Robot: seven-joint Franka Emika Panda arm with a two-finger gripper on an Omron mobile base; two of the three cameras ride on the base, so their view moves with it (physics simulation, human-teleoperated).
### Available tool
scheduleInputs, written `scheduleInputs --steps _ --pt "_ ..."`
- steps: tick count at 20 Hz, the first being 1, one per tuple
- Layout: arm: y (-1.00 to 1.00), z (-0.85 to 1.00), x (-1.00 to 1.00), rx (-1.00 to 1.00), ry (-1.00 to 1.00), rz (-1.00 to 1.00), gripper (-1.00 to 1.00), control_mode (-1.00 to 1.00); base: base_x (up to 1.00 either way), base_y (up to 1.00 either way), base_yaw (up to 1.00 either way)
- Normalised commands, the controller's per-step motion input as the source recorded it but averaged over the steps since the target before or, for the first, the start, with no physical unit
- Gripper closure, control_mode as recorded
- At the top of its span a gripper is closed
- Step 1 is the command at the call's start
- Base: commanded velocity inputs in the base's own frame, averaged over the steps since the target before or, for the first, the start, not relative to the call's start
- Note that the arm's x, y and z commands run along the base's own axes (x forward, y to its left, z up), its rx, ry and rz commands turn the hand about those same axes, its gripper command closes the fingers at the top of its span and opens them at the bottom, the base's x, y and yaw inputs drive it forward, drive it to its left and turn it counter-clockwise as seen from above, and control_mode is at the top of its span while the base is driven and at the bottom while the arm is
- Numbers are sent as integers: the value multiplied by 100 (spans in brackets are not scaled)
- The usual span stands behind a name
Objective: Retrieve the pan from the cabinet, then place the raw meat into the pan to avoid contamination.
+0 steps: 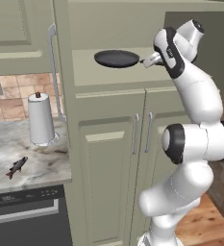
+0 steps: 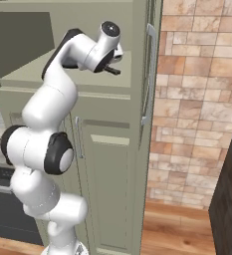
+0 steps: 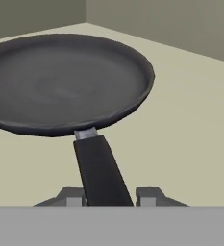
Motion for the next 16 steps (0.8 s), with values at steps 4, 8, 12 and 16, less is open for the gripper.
scheduleInputs --steps 4,8,12,16 --pt "0 0 -41 0 -1 0 100 -100 0 0 0" --pt "0 1 -44 0 -3 0 100 -100 0 0 0" --pt "0 2 -49 0 -2 2 100 -100 0 0 0" --pt "0 4 -54 0 0 4 100 -100 0 0 0"
